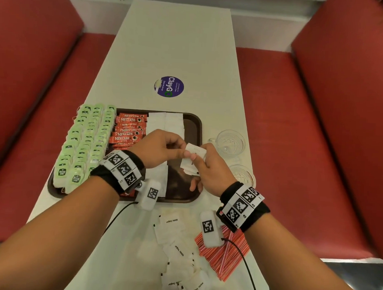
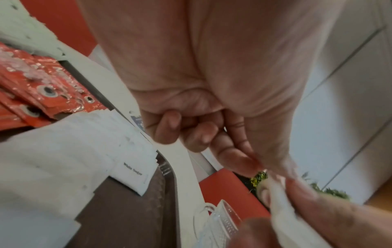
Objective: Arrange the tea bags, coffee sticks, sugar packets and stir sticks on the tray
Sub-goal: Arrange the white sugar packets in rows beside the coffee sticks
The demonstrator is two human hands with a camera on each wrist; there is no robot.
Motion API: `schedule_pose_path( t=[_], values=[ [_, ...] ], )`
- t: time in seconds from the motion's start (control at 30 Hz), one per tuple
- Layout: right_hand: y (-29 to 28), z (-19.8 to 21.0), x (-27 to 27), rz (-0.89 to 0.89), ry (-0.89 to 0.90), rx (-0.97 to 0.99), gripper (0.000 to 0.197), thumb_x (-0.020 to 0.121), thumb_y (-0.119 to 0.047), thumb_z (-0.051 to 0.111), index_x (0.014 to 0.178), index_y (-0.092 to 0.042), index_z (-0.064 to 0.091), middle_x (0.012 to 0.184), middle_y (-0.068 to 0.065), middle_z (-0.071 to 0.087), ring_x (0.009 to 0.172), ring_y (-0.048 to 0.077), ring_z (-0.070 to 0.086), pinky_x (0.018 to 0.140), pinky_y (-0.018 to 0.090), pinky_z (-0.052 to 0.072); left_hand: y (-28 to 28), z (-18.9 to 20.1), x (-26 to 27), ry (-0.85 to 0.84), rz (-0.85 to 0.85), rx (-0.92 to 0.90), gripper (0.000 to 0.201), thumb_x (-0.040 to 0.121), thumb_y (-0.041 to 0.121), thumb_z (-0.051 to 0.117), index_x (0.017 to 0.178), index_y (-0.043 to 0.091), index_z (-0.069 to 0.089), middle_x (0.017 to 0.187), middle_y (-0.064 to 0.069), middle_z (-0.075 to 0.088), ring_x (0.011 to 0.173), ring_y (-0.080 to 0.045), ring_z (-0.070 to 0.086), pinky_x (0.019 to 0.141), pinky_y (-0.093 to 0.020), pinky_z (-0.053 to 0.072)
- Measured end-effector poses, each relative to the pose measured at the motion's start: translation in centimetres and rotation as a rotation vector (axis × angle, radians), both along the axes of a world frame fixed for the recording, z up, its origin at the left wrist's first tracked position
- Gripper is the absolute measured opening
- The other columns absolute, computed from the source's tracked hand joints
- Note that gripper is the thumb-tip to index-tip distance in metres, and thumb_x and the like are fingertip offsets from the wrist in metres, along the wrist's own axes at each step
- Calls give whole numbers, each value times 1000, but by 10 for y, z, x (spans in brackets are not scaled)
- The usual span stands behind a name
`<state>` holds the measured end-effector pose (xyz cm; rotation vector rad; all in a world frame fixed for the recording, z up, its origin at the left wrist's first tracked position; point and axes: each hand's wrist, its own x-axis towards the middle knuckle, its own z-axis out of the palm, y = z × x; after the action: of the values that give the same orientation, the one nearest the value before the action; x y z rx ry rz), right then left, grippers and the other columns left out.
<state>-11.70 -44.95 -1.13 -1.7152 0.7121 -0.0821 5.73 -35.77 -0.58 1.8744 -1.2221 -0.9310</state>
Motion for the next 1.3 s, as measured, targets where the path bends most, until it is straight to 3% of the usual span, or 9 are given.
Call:
schedule_pose_path(
  t=[0.1,0.3,0.53,0.67,0.8,0.9,0.93,1.1,1.3],
  values=[
    [2,-1,0,21,-19,19,22,105,-35,44,120,-21,36,90,19,68,63,44,69,56,52,55,4,-5,2,30,40,-50,18,83,40,76,86,22,74,83,-8,71,80,-30,64,80,-46,54],
    [-2,-3,-2,28,-25,5,12,106,-25,44,106,-14,47,90,12,72,61,39,70,56,48,54,0,-8,8,20,143,-93,7,90,27,72,87,20,71,81,-2,72,73,-8,63,77,-34,53],
    [-6,-1,-2,-63,-49,-25,6,104,-22,46,107,-17,46,93,-5,77,56,34,67,51,37,52,-13,-4,16,61,199,-102,5,91,25,70,91,20,71,88,-1,76,84,-18,70,83,-38,55],
    [-10,-1,2,-80,-55,-78,14,103,-21,50,116,-21,46,83,2,75,47,23,61,43,25,44,-17,-3,8,61,145,-95,4,94,24,66,92,24,69,87,5,76,84,-10,71,82,-35,57],
    [-12,-6,4,-121,-28,-166,42,95,-24,60,132,-26,38,82,8,71,49,9,57,51,28,49,-19,-2,7,163,103,-98,8,96,21,64,98,16,69,90,0,76,83,-13,71,81,-35,56],
    [-14,-9,5,-72,-20,-262,10,95,-23,58,102,-18,62,76,-1,69,56,9,58,60,31,51,-21,1,7,200,51,-91,10,95,20,65,100,12,68,88,0,75,81,-12,69,81,-34,56],
    [-15,-9,4,-64,-10,-273,11,96,-23,58,91,-15,64,72,-2,69,54,7,58,60,30,51,-22,1,8,189,73,-105,9,95,20,65,99,12,68,88,-1,75,81,-12,68,80,-32,55],
    [-15,-14,-1,-27,31,-239,17,98,-30,59,87,-19,67,69,-2,70,50,0,56,60,27,48,-38,-10,34,-120,317,-100,2,95,23,65,95,22,67,90,1,71,88,-20,66,84,-32,53],
    [-14,-13,-6,-14,68,-247,19,98,-31,58,92,-17,69,71,-3,69,56,4,58,67,34,56,-60,-46,47,-525,13,276,11,96,22,62,104,23,69,101,4,66,95,-15,59,79,-26,41]
  ],
)
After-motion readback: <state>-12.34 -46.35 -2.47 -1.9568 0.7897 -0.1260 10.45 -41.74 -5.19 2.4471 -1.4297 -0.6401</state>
